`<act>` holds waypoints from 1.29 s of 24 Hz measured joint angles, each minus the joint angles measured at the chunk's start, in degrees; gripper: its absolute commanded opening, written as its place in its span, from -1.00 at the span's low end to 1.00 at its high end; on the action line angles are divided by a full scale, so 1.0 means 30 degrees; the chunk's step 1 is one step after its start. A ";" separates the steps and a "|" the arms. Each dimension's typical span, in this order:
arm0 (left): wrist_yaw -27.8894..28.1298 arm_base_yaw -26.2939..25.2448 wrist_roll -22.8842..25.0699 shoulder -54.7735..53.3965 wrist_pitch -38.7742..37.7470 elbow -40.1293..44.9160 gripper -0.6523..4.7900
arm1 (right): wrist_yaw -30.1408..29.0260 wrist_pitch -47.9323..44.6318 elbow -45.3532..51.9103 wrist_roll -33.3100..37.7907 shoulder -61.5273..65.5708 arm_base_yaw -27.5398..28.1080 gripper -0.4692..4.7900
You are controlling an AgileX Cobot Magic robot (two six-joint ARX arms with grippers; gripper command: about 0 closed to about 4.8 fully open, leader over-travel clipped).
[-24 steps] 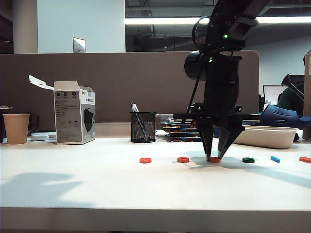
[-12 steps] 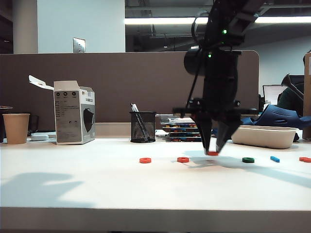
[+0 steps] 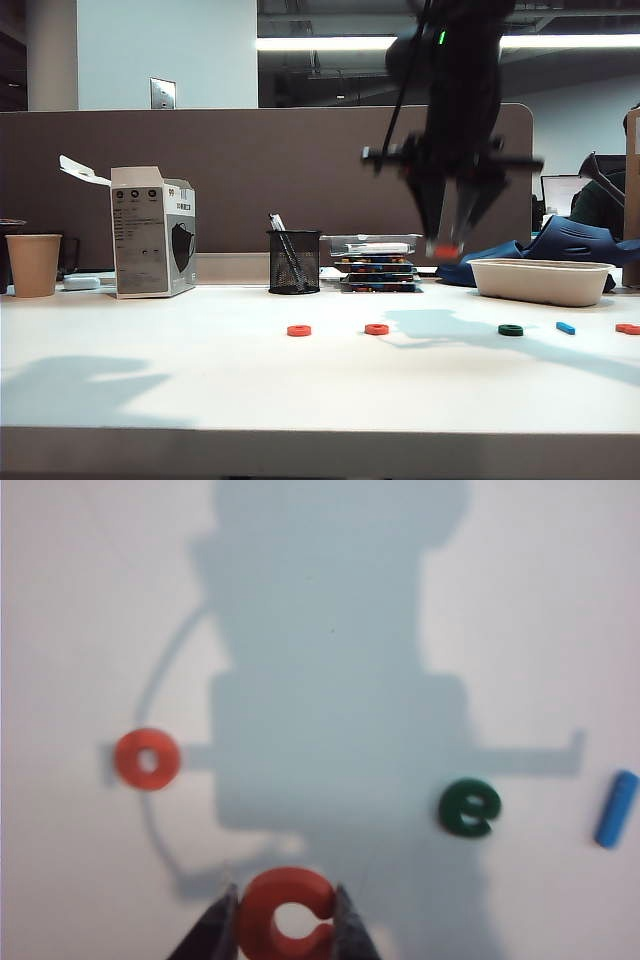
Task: Select the appropriate letters from the row of letter magnets placed on the table to arrange into the word "cool".
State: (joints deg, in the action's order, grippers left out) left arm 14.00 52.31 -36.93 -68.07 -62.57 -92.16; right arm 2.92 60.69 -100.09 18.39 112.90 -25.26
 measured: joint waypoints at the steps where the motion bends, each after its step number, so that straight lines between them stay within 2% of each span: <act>1: 0.0000 0.0000 0.0000 0.0000 0.0000 0.0007 -0.78 | 0.0007 0.0117 -0.0007 0.0117 -0.0510 -0.0007 -0.48; 6: 0.0000 0.0000 0.0000 0.0000 -0.0007 0.0007 -0.78 | 0.0379 0.0291 0.0597 0.1188 -0.2973 -0.0124 -0.48; 12: 0.0000 0.0000 0.0000 0.0000 0.0000 0.0007 -0.78 | 0.1566 0.0102 0.3461 0.2521 -0.5625 -0.1617 -0.48; 14: 0.0000 0.0000 0.0000 0.0007 0.0000 0.0000 -0.78 | 0.1632 -0.0940 0.5756 0.3636 -0.6018 -0.2820 -0.48; 18: 0.0000 0.0000 0.0000 0.0000 -0.0007 0.0007 -0.78 | 0.1486 -0.4947 0.9224 0.5377 -0.5836 -0.4677 -0.48; 23: 0.0000 0.0000 0.0000 0.0000 0.0000 0.0007 -0.78 | 0.1508 -0.7847 1.1628 0.6164 -0.5843 -0.5064 -0.48; 31: 0.0007 0.0000 0.0000 0.0000 0.0000 0.0007 -0.78 | 0.1537 -0.9071 1.2866 0.6754 -0.5144 -0.4991 -0.48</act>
State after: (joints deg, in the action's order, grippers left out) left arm 14.02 52.31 -36.93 -68.07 -62.57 -92.14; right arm 7.53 33.47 -61.49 38.65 97.47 -40.23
